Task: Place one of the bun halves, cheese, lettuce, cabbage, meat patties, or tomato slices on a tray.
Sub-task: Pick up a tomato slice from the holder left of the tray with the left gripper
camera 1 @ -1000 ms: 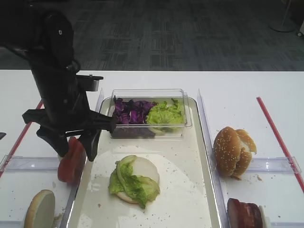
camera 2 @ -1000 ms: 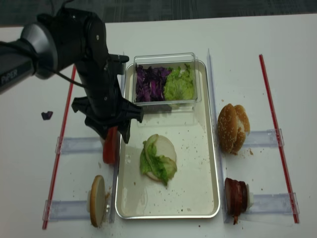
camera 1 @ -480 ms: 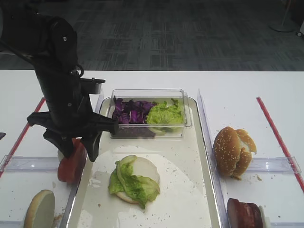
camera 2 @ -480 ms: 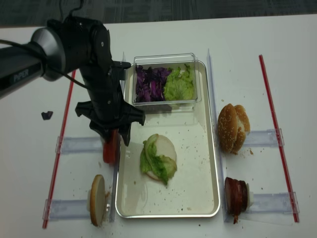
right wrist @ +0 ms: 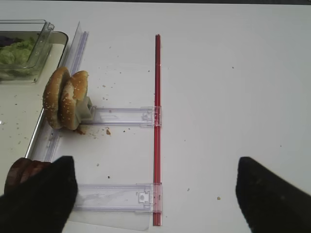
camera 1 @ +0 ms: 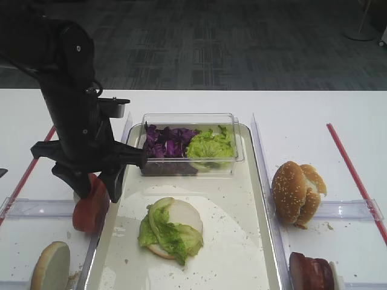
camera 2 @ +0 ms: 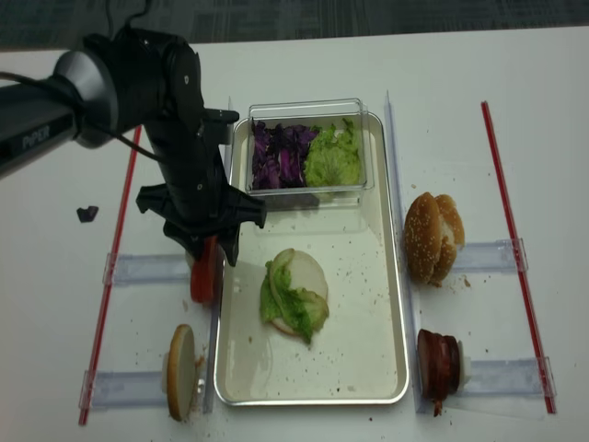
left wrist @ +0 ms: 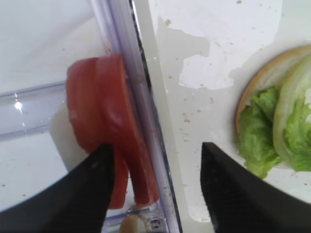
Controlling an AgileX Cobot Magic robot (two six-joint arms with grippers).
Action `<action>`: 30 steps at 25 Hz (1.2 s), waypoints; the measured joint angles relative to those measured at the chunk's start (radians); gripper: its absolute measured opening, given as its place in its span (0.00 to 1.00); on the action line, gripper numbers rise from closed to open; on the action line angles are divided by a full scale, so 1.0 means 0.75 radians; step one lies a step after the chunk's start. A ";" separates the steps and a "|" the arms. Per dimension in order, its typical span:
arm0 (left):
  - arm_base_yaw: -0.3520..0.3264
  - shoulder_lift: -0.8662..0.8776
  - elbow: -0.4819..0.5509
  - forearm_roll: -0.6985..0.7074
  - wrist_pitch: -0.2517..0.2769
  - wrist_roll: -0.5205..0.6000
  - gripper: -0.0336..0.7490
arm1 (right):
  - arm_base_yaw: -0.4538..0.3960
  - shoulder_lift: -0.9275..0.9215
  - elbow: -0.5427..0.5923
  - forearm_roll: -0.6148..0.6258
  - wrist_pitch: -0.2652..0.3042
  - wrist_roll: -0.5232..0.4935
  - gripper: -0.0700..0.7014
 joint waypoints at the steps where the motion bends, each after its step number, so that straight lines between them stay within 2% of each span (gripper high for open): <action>1: 0.004 0.000 0.000 -0.002 0.000 0.000 0.51 | 0.000 0.000 0.000 0.000 0.000 0.000 0.97; 13: 0.006 0.002 0.000 -0.002 -0.008 -0.002 0.46 | 0.000 0.000 0.000 0.000 0.000 0.000 0.97; 30: 0.006 0.091 -0.026 0.009 0.016 -0.002 0.33 | 0.000 0.000 0.000 0.000 0.000 0.000 0.97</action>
